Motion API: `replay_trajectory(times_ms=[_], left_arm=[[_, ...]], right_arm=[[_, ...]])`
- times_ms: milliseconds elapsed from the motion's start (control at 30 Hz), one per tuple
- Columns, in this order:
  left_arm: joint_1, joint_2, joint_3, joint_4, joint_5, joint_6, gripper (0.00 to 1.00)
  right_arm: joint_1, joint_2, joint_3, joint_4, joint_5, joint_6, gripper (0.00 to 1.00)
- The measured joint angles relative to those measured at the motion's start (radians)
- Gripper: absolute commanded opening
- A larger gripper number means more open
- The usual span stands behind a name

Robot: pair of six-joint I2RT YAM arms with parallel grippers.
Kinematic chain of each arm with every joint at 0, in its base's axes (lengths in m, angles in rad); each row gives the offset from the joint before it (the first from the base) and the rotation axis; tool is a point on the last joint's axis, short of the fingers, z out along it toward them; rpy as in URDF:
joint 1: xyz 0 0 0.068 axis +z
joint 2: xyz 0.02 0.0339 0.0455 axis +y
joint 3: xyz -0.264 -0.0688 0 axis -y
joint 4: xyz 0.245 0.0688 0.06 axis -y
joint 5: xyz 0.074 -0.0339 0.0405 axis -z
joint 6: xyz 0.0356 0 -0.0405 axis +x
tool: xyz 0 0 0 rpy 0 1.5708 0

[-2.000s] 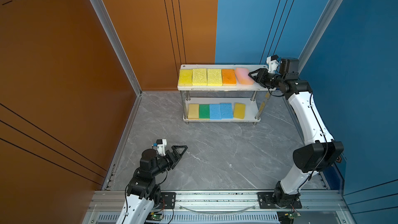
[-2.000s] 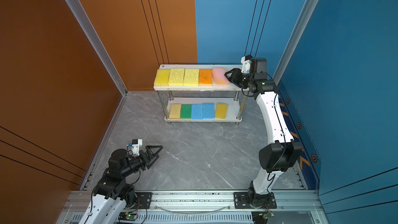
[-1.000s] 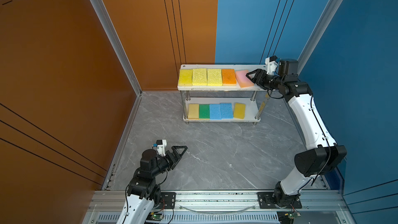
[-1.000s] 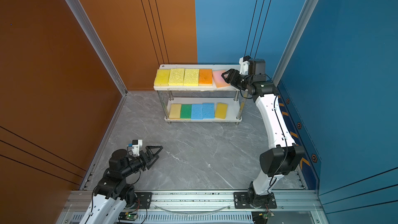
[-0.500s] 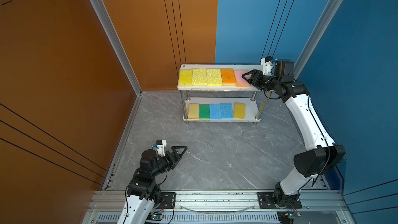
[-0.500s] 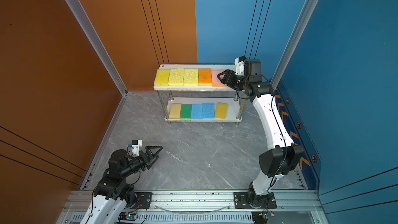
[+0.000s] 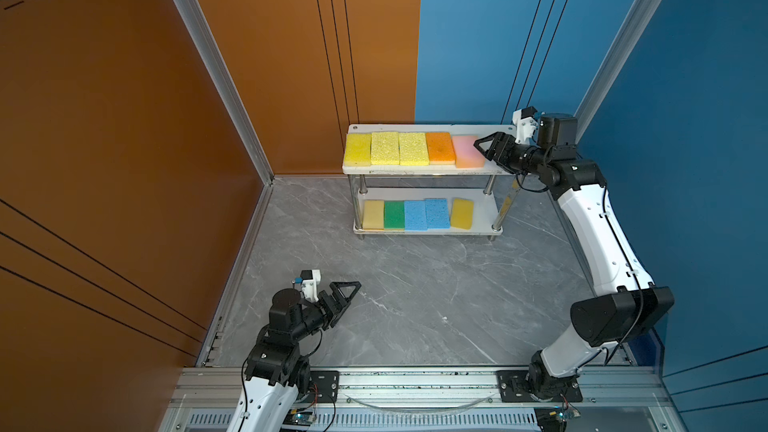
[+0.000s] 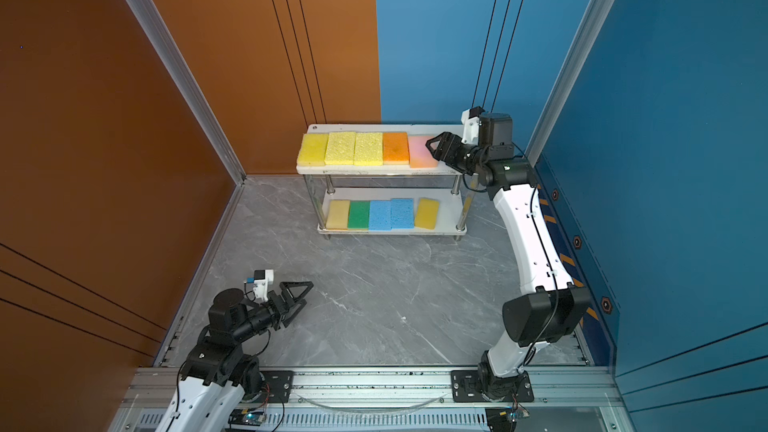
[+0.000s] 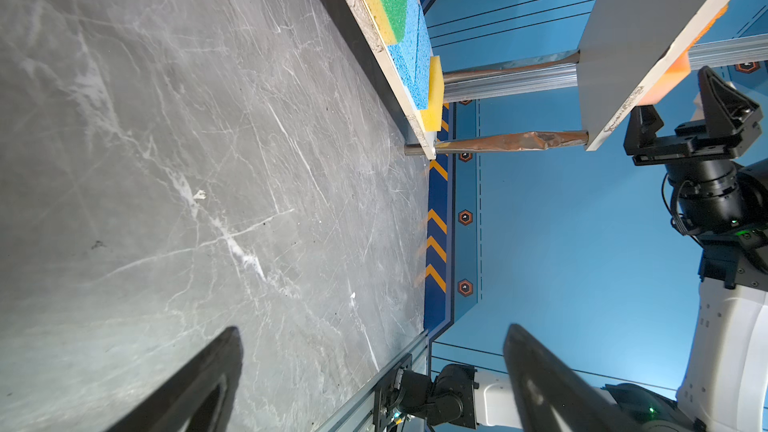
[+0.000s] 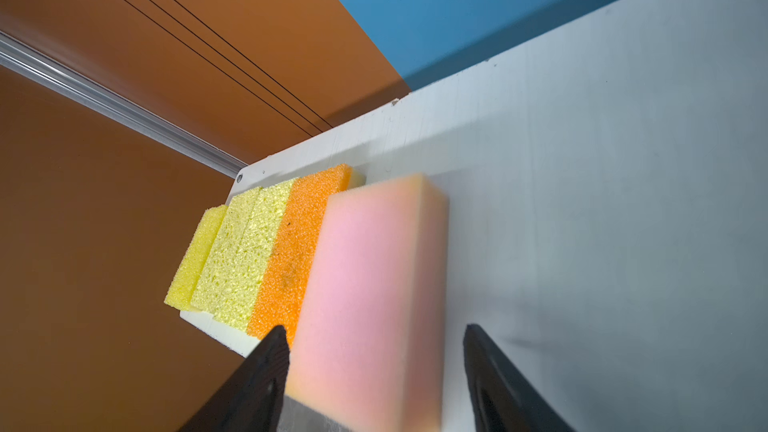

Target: Place and organize the cleaning sponges onto the shelf

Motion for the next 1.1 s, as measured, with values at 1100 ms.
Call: replay_trajectory(times_ms=[1100], left_arm=[[0.005, 0.08, 0.14, -0.027, 0.0, 0.079, 0.98]], right_arm=[[-0.072, -0.403, -0.256, 0.0, -0.201, 0.039, 0.86]])
